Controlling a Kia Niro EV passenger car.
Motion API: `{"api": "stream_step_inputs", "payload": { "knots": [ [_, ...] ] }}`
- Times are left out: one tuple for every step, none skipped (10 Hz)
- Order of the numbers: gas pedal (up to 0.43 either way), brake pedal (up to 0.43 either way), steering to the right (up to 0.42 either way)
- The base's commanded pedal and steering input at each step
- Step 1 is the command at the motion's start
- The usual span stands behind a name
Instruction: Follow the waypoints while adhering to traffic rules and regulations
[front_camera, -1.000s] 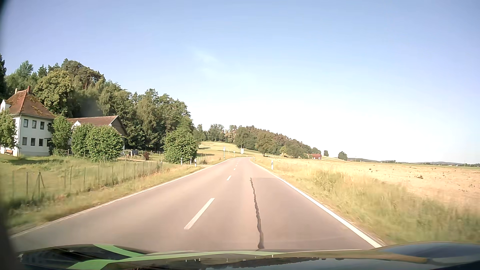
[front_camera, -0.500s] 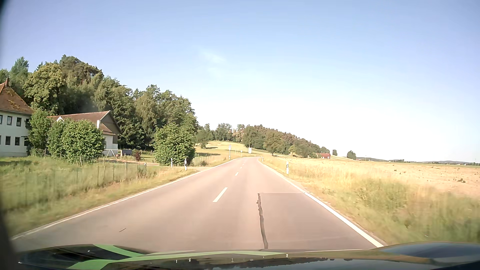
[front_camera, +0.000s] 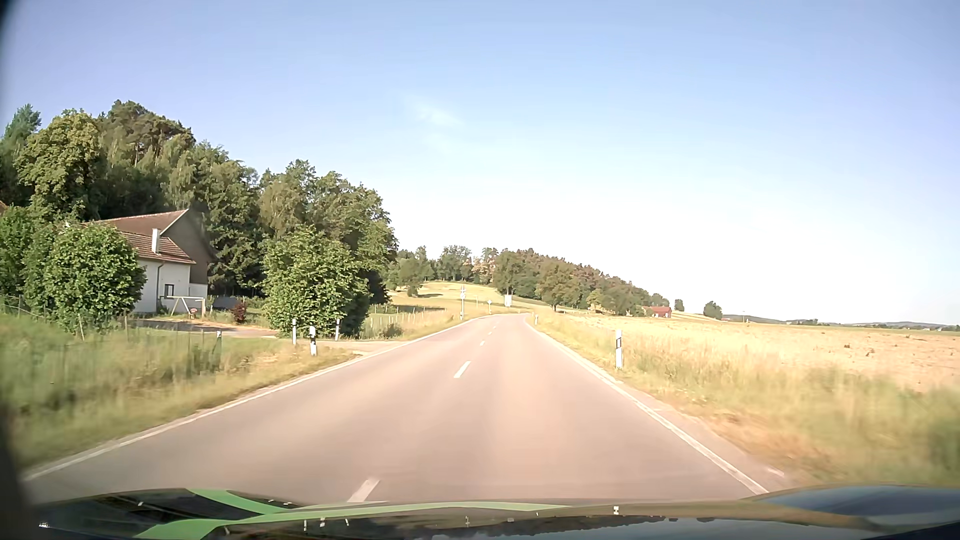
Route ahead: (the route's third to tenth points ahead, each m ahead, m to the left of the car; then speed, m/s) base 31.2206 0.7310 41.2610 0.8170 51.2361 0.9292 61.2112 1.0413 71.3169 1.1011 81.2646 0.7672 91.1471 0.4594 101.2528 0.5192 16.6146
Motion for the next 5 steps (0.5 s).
{"api": "stream_step_inputs", "payload": {
  "knots": [
    [0.331,0.000,-0.004],
    [0.331,0.000,-0.003],
    [0.331,0.000,-0.002],
    [0.331,0.000,-0.001],
    [0.331,0.000,-0.002]
  ]
}}
